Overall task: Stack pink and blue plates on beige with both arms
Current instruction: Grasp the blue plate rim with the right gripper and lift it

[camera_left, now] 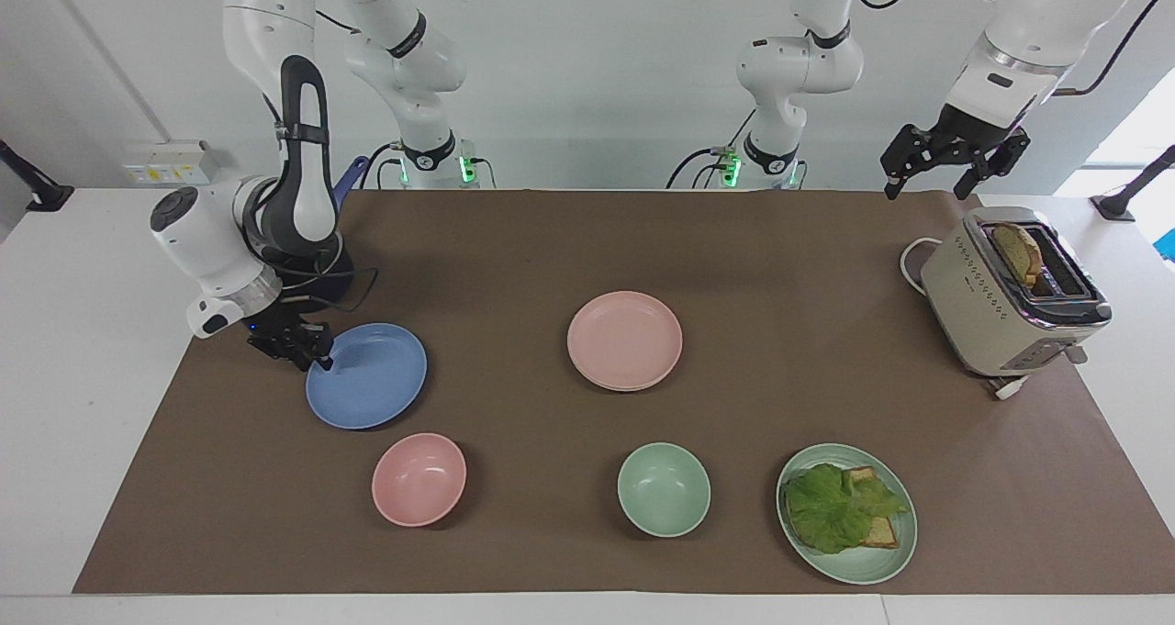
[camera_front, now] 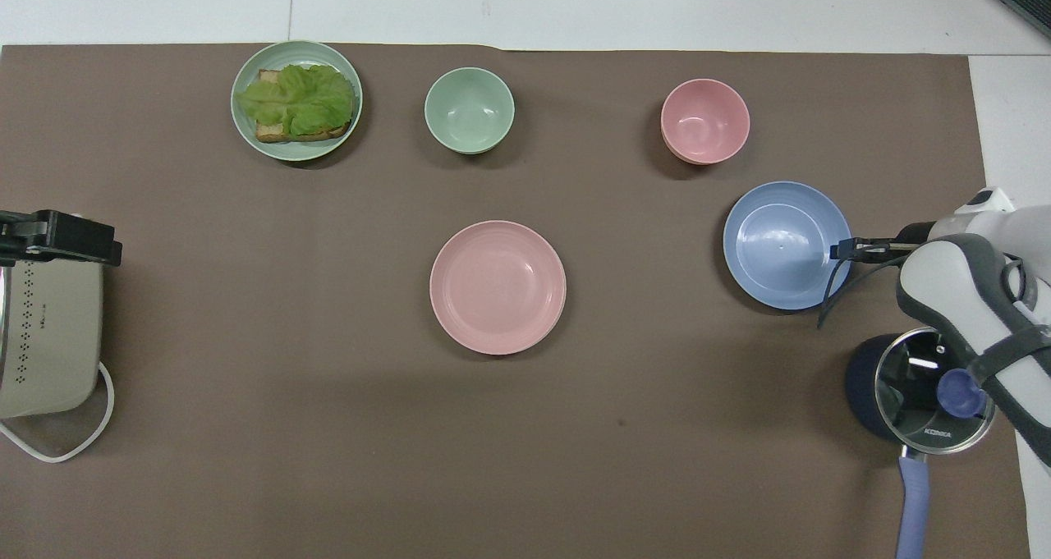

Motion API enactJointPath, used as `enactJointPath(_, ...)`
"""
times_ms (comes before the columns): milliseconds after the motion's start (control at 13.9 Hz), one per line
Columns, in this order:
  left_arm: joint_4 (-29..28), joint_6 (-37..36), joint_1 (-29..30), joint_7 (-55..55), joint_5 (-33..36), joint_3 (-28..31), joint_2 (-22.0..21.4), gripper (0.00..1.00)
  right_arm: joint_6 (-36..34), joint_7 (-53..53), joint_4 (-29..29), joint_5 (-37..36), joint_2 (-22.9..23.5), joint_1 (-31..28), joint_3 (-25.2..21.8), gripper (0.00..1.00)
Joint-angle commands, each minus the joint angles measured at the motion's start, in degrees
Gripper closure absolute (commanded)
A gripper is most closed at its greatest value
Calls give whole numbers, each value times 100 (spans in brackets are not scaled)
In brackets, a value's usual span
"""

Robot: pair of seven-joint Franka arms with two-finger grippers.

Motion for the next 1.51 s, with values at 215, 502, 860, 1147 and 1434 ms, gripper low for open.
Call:
enactJointPath(215, -102, -118, 182, 85, 32, -60, -115, 0, -12, -216, -9, 182, -22, -51, 40, 96)
enactJointPath(502, -76, -162, 173, 76, 32, -69, -115, 0, -169, -155, 35, 182, -109, -51, 40, 100)
enactJointPath(860, -102, -101, 191, -20, 15, -60, -124, 0, -1222, -172, 44, 182, -899, 54, 66, 100)
enactJointPath(1147, -84, -127, 139, -20, 24, -60, -115, 0, -1630, 29, 18, 182, -1270, 492, 110, 100)
enactJointPath(1434, -75, -136, 191, -47, 24, -60, -115, 0, -1235, 1432, 0, 173, -1234, 1546, 110, 100)
